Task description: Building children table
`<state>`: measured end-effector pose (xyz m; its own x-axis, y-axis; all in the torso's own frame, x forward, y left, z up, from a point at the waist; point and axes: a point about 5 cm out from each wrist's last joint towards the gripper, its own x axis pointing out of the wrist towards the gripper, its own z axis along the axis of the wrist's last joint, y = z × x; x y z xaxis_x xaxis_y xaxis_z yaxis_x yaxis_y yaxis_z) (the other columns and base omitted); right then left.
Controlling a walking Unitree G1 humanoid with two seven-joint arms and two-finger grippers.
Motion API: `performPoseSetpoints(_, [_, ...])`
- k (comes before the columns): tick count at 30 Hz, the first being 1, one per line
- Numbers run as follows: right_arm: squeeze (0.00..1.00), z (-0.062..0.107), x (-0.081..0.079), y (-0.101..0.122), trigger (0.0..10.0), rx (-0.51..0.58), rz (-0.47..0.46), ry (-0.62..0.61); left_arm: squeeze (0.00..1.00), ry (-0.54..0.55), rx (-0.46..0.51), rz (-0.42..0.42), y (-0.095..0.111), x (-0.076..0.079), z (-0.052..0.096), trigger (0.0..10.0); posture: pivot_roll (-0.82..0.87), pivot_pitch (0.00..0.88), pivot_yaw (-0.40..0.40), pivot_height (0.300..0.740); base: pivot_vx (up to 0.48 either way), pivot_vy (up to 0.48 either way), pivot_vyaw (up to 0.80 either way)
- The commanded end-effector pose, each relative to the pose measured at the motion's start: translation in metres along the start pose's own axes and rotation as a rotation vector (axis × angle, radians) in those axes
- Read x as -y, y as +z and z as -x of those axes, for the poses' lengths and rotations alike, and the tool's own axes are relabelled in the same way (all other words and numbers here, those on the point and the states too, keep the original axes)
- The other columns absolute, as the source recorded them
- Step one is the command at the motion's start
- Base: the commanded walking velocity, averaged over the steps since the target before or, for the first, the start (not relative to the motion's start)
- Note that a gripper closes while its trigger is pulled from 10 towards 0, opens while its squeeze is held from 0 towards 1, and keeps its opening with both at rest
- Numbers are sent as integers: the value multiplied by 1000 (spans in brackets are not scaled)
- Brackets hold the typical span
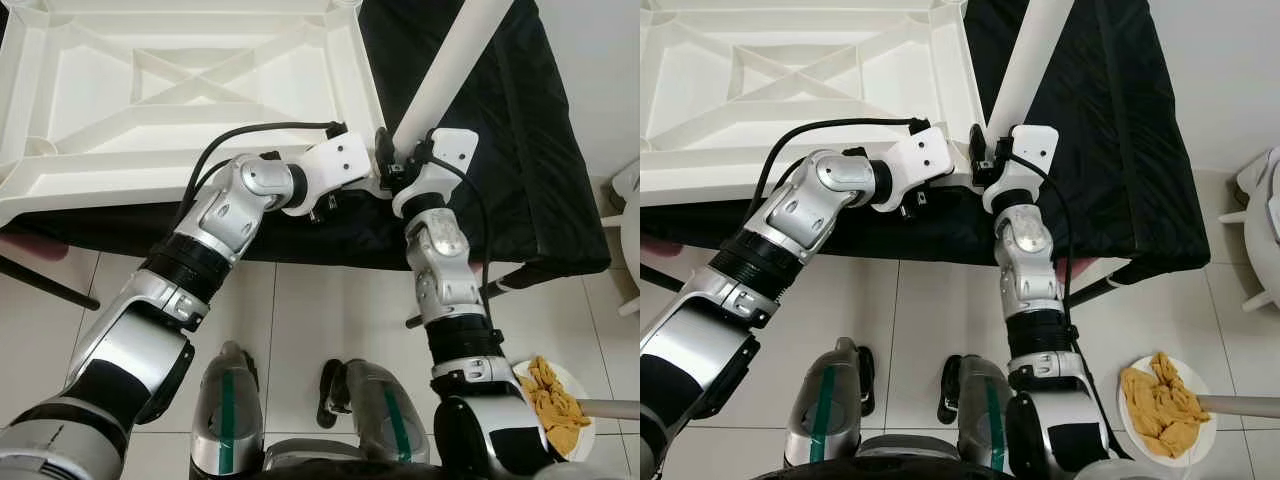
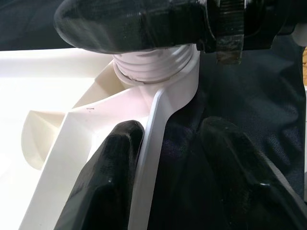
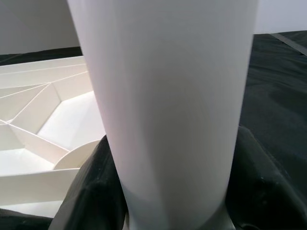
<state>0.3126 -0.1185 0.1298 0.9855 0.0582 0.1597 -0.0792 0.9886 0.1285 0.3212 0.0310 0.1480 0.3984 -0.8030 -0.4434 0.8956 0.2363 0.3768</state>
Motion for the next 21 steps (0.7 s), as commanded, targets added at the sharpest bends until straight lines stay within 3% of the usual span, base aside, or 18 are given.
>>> performPoseSetpoints(1, [0,5,8,-11,10000,-61,-31,-67,0,-81,-11,-15,-1,8,-3,10000,41,41,-56,740,0,0,0])
performPoseSetpoints(9, [0,7,9,-11,10000,-63,-25,-69,0,-83,-9,-17,0,9,-4,10000,40,31,-59,740,0,0,0])
performPoseSetpoints(10, [1000,7,9,-10,10000,-57,-36,-52,0,-83,-8,-18,0,10,-5,10000,39,27,-63,740,0,0,0])
performPoseSetpoints(21, [1000,6,16,-5,10000,-38,-36,-8,0,-85,-4,-17,0,11,-6,10000,35,17,-70,740,0,0,0])
